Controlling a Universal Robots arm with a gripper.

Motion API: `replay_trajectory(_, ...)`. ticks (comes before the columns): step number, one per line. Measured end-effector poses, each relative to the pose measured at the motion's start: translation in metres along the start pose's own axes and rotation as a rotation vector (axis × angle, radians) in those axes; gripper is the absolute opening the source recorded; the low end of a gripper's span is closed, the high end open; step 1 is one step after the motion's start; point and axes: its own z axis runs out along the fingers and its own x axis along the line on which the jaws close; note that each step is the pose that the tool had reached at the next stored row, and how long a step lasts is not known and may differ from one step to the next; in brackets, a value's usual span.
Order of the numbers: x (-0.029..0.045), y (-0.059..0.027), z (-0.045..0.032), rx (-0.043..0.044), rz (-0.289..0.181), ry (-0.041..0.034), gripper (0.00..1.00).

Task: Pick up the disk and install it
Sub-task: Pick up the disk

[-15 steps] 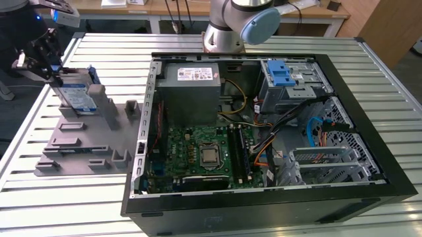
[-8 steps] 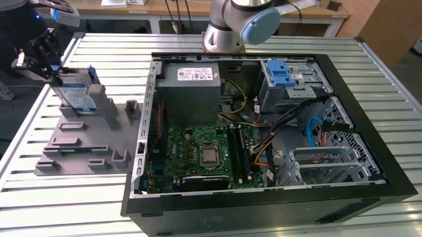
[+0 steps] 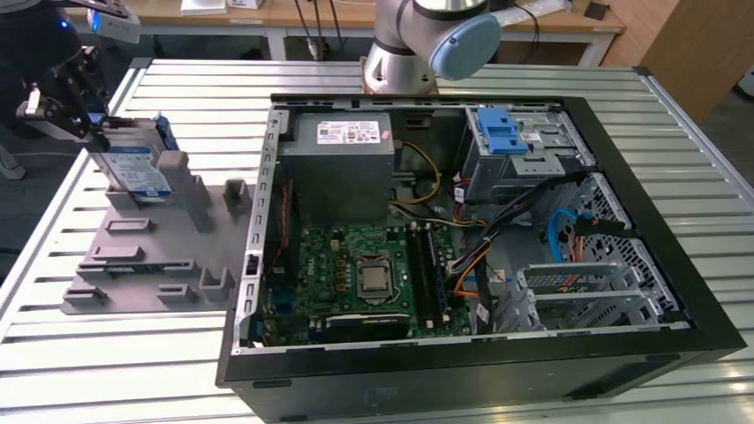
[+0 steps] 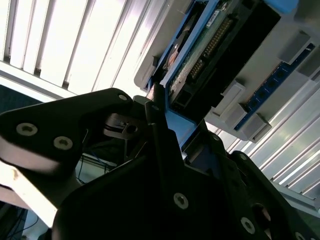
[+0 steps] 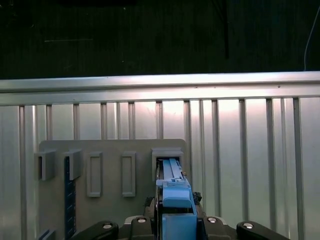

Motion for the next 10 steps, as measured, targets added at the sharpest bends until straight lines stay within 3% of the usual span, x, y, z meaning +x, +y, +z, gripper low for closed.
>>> replay_trajectory(10, -0.0001, 0.0001, -0.0068, -0.0002, 0.000, 0.0001, 0.36)
